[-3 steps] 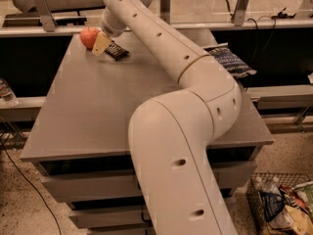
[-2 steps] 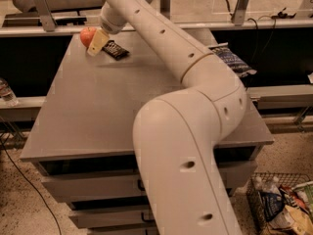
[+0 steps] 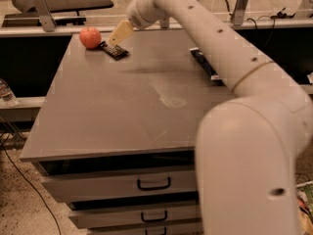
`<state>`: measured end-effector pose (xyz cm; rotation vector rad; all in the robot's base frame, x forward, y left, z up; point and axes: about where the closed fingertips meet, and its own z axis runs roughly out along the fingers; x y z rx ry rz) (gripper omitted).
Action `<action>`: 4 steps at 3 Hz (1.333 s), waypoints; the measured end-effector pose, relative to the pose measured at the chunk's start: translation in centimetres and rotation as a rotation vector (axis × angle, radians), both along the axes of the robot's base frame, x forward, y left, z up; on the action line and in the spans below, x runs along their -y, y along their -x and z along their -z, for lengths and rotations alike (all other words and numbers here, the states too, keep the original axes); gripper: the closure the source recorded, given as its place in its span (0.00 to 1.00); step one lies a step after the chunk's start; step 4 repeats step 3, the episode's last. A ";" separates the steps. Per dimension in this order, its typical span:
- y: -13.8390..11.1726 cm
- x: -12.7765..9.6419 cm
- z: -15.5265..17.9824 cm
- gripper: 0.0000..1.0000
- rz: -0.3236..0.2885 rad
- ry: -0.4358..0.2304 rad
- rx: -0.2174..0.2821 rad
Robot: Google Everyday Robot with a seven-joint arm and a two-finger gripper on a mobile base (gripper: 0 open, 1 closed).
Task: Move rxbar chocolate near apple
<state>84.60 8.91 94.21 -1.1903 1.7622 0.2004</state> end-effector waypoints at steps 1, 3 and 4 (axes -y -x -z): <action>3.2 3.1 -2.4 0.00 -0.021 -0.179 0.052; 3.9 6.7 -2.7 0.00 0.017 -0.236 0.059; 3.9 6.7 -2.7 0.00 0.017 -0.236 0.059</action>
Offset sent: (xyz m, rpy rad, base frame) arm -0.0265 -0.0244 0.0210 0.1495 -0.0432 0.0194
